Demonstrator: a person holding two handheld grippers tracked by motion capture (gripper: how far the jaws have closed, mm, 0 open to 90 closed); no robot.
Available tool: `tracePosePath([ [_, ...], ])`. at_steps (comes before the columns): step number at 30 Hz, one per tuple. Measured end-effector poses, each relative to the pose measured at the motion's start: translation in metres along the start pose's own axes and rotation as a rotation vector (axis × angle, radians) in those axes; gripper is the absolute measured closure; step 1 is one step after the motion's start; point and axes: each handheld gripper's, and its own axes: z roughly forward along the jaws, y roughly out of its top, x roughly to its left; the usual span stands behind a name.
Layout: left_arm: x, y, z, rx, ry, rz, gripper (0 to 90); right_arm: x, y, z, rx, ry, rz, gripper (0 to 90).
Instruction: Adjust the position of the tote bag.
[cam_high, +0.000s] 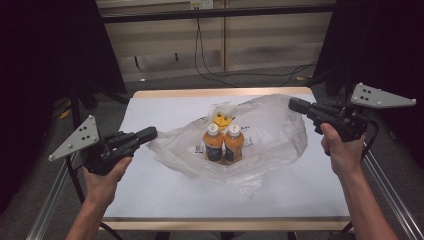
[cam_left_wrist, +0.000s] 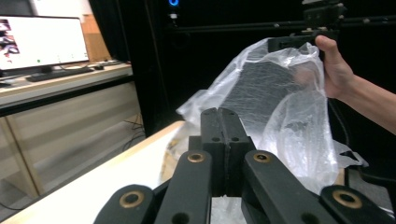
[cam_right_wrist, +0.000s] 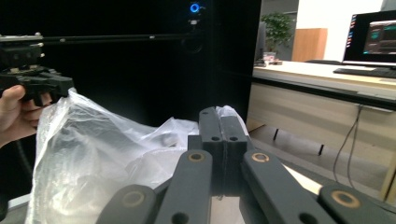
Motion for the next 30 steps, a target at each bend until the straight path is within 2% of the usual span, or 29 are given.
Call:
tracePosePath([
  [1,0.006,-0.001,-0.001,-0.001,0.017,-0.010,90.0,-0.004,0.004,0.002,-0.001,-0.017,-0.001,90.0],
  [4,0.011,-0.002,-0.001,0.011,0.025,-0.008,90.0,-0.009,0.008,0.004,-0.011,-0.027,0.006,90.0],
  [5,0.016,-0.003,-0.001,-0.001,0.026,-0.028,90.0,-0.013,0.012,0.006,-0.024,-0.042,0.008,90.0],
  [7,0.018,-0.002,-0.001,-0.009,0.028,-0.031,90.0,-0.016,0.013,0.007,-0.025,-0.046,0.012,90.0],
  [8,0.021,-0.001,-0.001,0.000,0.039,-0.023,90.0,-0.018,0.015,0.011,-0.026,-0.071,0.009,90.0],
  [10,0.022,-0.001,-0.001,0.003,0.045,-0.025,90.0,-0.020,0.016,0.012,-0.023,-0.073,0.010,90.0],
  [13,0.031,0.001,-0.002,0.002,0.075,-0.031,90.0,-0.027,0.020,0.017,-0.036,-0.101,0.018,90.0],
  [15,0.037,0.002,-0.002,-0.003,0.086,-0.046,90.0,-0.032,0.023,0.020,-0.050,-0.116,0.022,90.0],
  [16,0.040,0.002,-0.002,-0.008,0.098,-0.065,90.0,-0.034,0.025,0.022,-0.058,-0.123,0.025,90.0],
  [17,0.043,0.002,-0.002,-0.015,0.092,-0.092,90.0,-0.036,0.028,0.024,-0.054,-0.143,0.011,90.0],
  [18,0.043,0.003,-0.003,-0.004,0.104,-0.064,90.0,-0.037,0.029,0.025,-0.057,-0.146,0.008,90.0],
  [19,0.043,0.003,-0.003,-0.004,0.104,-0.064,90.0,-0.037,0.029,0.025,-0.057,-0.146,0.008,90.0],
  [22,0.045,0.000,-0.003,-0.010,0.099,-0.048,90.0,-0.040,0.025,0.030,-0.044,-0.147,0.014,90.0],
  [23,0.046,-0.007,-0.001,0.028,0.114,-0.044,90.0,-0.041,0.022,0.031,-0.039,-0.148,0.021,90.0],
  [25,0.048,-0.017,0.002,0.056,0.133,-0.044,90.0,-0.044,0.014,0.031,-0.020,-0.155,0.021,90.0],
  [26,0.050,-0.021,0.004,0.049,0.125,-0.064,90.0,-0.045,0.010,0.032,-0.006,-0.160,0.023,90.0],
  [28,0.051,-0.025,0.005,0.054,0.121,-0.066,90.0,-0.047,0.007,0.033,0.002,-0.160,0.026,90.0],
  [29,0.052,-0.029,0.008,0.076,0.133,-0.068,90.0,-0.048,0.003,0.033,0.013,-0.164,0.031,90.0],
  [30,0.053,-0.032,0.011,0.083,0.128,-0.073,90.0,-0.050,0.000,0.034,0.028,-0.161,0.037,90.0],
])
